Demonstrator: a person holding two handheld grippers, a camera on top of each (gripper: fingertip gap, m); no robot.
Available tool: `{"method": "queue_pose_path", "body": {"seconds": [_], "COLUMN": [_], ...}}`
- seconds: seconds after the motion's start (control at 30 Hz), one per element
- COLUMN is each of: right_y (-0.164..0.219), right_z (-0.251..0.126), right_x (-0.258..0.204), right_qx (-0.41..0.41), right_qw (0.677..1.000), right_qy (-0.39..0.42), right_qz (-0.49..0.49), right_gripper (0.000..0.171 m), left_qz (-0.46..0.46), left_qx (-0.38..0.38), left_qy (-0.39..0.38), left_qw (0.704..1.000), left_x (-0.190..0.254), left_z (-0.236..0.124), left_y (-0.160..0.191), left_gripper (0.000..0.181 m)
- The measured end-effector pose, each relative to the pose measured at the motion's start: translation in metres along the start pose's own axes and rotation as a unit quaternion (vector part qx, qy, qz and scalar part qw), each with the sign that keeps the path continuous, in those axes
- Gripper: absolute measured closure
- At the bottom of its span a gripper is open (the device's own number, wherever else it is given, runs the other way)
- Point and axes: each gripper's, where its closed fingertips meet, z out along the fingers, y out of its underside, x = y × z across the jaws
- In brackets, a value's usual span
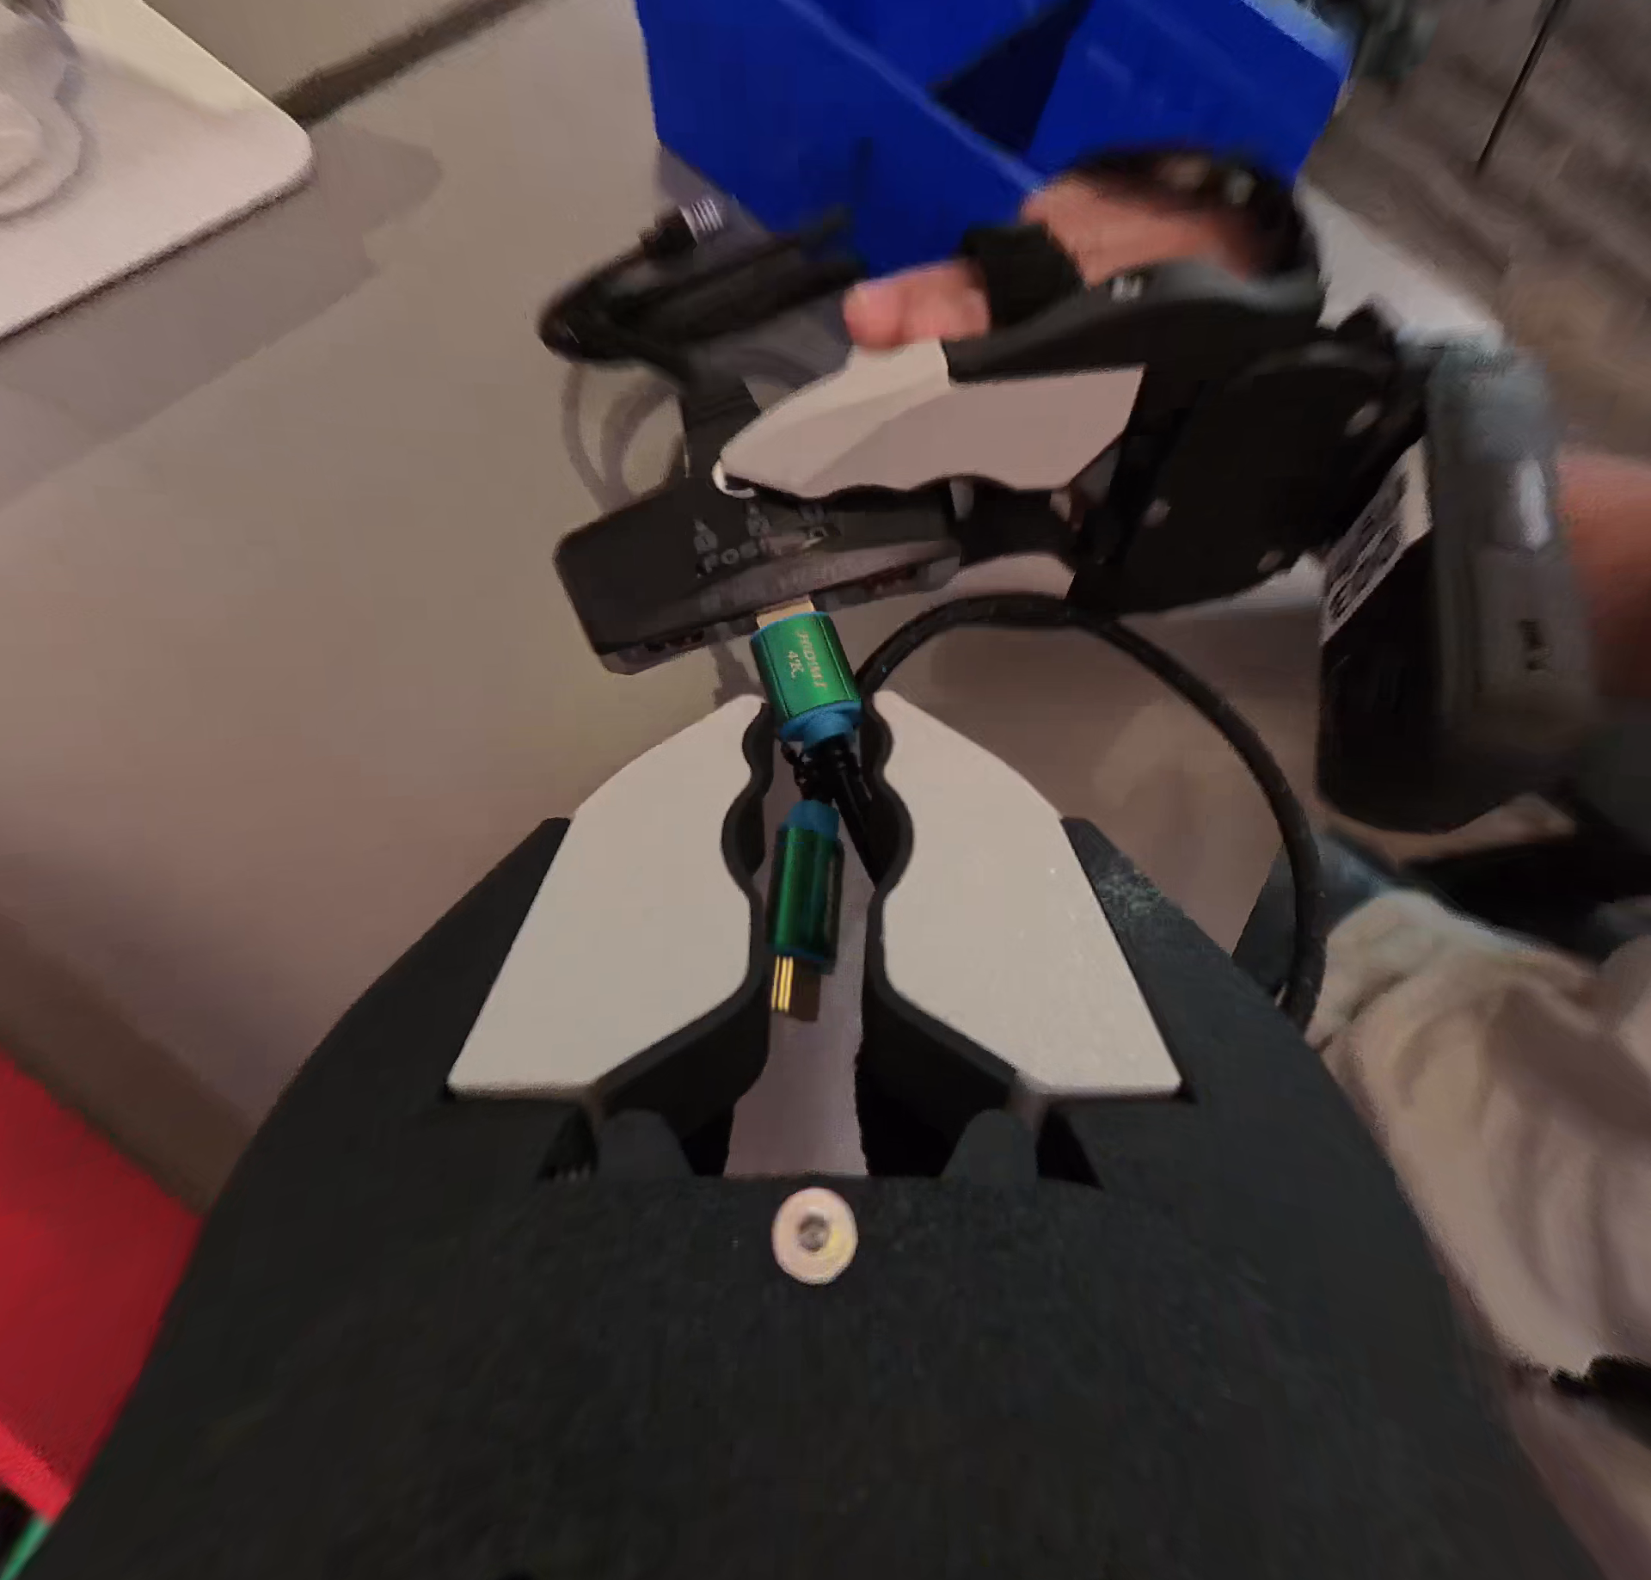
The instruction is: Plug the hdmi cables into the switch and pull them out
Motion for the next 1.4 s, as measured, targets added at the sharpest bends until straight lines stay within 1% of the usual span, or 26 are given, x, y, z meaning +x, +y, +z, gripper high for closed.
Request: {"method": "queue_pose_path", "body": {"seconds": [0.07,0.13,0.27,0.4,0.47,0.57,0.63,0.73,0.8,0.83,0.87,0.93,1.0,1.03,1.07,1.1,1.13,1.2,1.23,1.3,1.33,1.4], "right_y": [0.001,0.000,-0.001,-0.004,-0.004,-0.005,-0.005,-0.012,-0.018,-0.020,-0.019,-0.017,-0.016,-0.017,-0.017,-0.018,-0.018,-0.019,-0.018,-0.015,-0.014,-0.014], "right_z": [0.000,-0.001,0.000,-0.001,-0.002,-0.004,-0.004,-0.005,-0.006,-0.006,-0.006,-0.006,-0.006,-0.007,-0.007,-0.007,-0.007,-0.008,-0.008,-0.008,-0.007,-0.007], "right_x": [-0.003,0.002,0.003,-0.001,-0.001,0.002,0.003,0.002,0.004,0.004,0.004,0.002,0.001,0.002,0.004,0.007,0.009,0.009,0.009,0.007,0.007,0.006], "right_qx": [0.000,0.006,-0.002,-0.002,-0.004,-0.001,-0.003,0.005,0.013,0.017,0.014,0.009,0.013,0.014,0.015,0.015,0.014,0.019,0.019,0.016,0.015,0.016], "right_qw": [1.000,0.999,1.000,1.000,1.000,1.000,1.000,0.999,0.999,0.999,1.000,1.000,1.000,1.000,1.000,0.999,0.999,0.999,0.999,0.999,0.999,0.999], "right_qy": [-0.005,-0.001,0.006,0.003,0.005,0.009,0.017,0.025,0.030,0.026,0.025,0.022,0.017,0.019,0.023,0.028,0.033,0.030,0.029,0.030,0.030,0.031], "right_qz": [0.021,0.039,0.007,-0.006,-0.011,-0.005,-0.020,-0.025,-0.017,-0.009,-0.011,-0.019,-0.005,-0.005,-0.006,-0.006,-0.006,0.000,0.002,-0.004,-0.006,-0.006], "right_gripper": [0.149,0.148,0.149,0.149,0.149,0.149,0.149,0.150,0.149,0.148,0.148,0.149,0.148,0.149,0.149,0.149,0.149,0.149,0.148,0.149,0.149,0.149], "left_qz": [-0.028,-0.038,-0.047,-0.069,-0.058,-0.034,-0.031,-0.039,-0.031,-0.023,-0.015,0.000,0.005,0.001,-0.006,-0.016,-0.026,-0.033,-0.037,-0.057,-0.067,-0.077], "left_qx": [0.041,0.051,0.066,0.102,0.109,0.096,0.081,0.046,0.003,-0.016,-0.019,0.019,0.053,0.056,0.046,0.030,0.033,0.104,0.138,0.185,0.195,0.184], "left_qy": [-0.007,-0.018,-0.020,-0.002,-0.014,-0.055,-0.070,-0.063,-0.057,-0.068,-0.081,-0.099,-0.113,-0.114,-0.110,-0.101,-0.092,-0.084,-0.077,-0.067,-0.066,-0.066], "left_qw": [0.999,0.998,0.996,0.992,0.992,0.993,0.994,0.996,0.998,0.997,0.996,0.995,0.992,0.992,0.993,0.994,0.995,0.990,0.987,0.979,0.976,0.978], "left_x": [-0.003,-0.004,0.003,0.012,0.014,0.013,0.011,0.012,0.015,0.013,0.012,0.013,0.013,0.013,0.013,0.014,0.018,0.024,0.027,0.024,0.019,0.009], "left_z": [-0.014,-0.020,-0.024,-0.032,-0.033,-0.030,-0.024,-0.012,0.000,0.003,0.003,-0.006,-0.016,-0.018,-0.018,-0.016,-0.019,-0.038,-0.050,-0.074,-0.082,-0.085], "left_y": [-0.005,-0.001,0.002,-0.008,-0.011,-0.005,0.000,0.009,0.020,0.024,0.024,0.012,0.001,0.000,0.002,0.006,0.006,-0.012,-0.021,-0.029,-0.028,-0.015], "left_gripper": [0.158,0.153,0.154,0.147,0.141,0.132,0.125,0.127,0.134,0.134,0.135,0.145,0.147,0.147,0.147,0.143,0.138,0.135,0.143,0.141,0.137,0.135]}}
